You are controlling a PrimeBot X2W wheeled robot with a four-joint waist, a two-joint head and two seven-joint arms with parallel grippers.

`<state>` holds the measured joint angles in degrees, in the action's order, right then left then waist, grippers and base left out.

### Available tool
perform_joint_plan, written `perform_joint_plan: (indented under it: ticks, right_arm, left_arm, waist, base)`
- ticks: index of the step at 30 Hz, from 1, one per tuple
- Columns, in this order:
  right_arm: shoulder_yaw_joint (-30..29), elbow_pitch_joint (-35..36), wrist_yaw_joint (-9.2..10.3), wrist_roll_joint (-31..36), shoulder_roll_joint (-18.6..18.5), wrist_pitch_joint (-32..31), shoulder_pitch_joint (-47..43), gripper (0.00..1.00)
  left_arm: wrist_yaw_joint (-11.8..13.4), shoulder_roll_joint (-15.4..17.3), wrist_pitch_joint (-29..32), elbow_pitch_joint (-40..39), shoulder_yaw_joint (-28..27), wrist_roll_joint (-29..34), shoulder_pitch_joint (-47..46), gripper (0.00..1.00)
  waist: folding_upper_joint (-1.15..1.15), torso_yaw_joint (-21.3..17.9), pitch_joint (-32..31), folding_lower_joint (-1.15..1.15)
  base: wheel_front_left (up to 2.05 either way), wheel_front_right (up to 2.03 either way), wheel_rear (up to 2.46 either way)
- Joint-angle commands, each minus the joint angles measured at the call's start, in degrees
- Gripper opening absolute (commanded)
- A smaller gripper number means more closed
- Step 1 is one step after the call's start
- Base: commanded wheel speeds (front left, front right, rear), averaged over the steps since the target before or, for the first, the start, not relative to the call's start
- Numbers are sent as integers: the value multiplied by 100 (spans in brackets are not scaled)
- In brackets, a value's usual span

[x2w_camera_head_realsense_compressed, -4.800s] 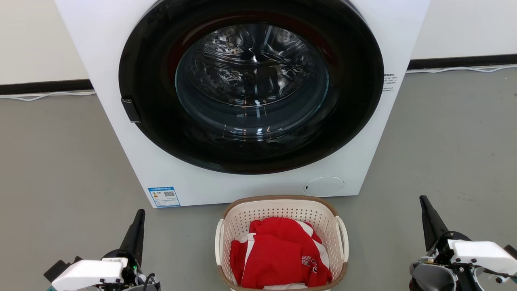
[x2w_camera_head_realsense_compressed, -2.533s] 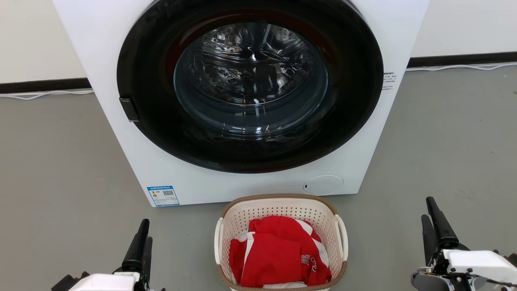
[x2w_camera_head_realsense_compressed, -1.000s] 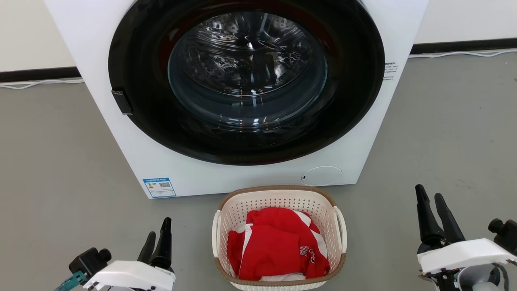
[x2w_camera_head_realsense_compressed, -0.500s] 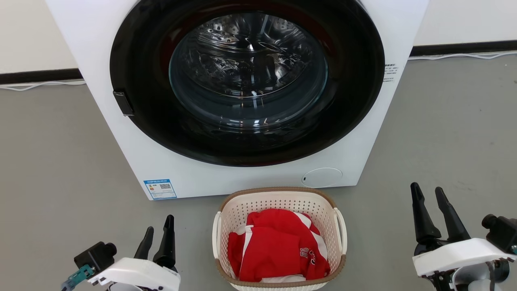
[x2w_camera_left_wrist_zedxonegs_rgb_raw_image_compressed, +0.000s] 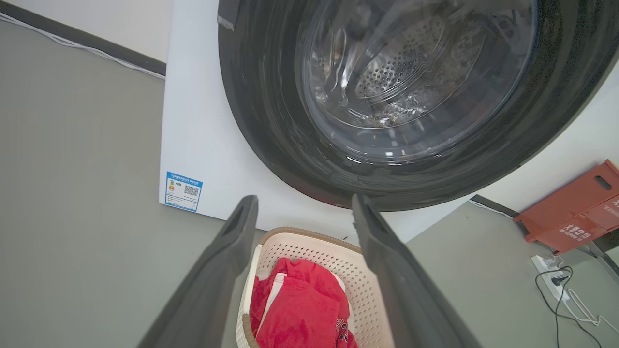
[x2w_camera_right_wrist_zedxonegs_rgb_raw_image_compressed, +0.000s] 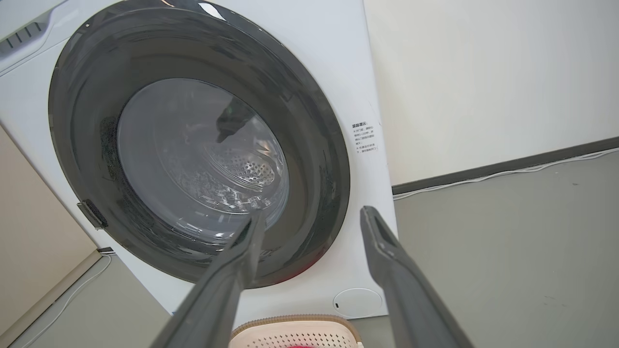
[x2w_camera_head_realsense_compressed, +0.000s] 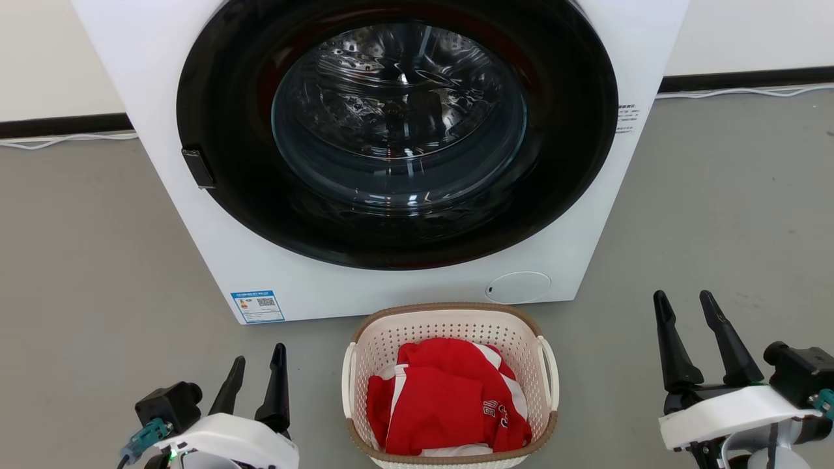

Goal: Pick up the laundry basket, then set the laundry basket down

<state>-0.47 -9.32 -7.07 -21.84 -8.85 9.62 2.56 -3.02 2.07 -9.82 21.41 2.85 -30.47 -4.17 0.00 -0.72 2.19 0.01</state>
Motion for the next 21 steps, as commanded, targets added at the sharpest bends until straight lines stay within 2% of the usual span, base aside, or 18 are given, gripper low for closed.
perform_joint_plan:
  ticks: [1,21]
  right_arm:
    - [107,211,-33,203,-111,123,120,100]
    - [226,297,-40,1513,-261,440,105,100]
  left_arm:
    - [65,62,-99,-134,-108,230,-204,100]
    - [181,76,-419,-25,8,1558,-294,100]
  waist:
    - [0,1,3,0]
    - [0,-6,6,0]
  base:
    - [0,0,0]
    - [0,0,0]
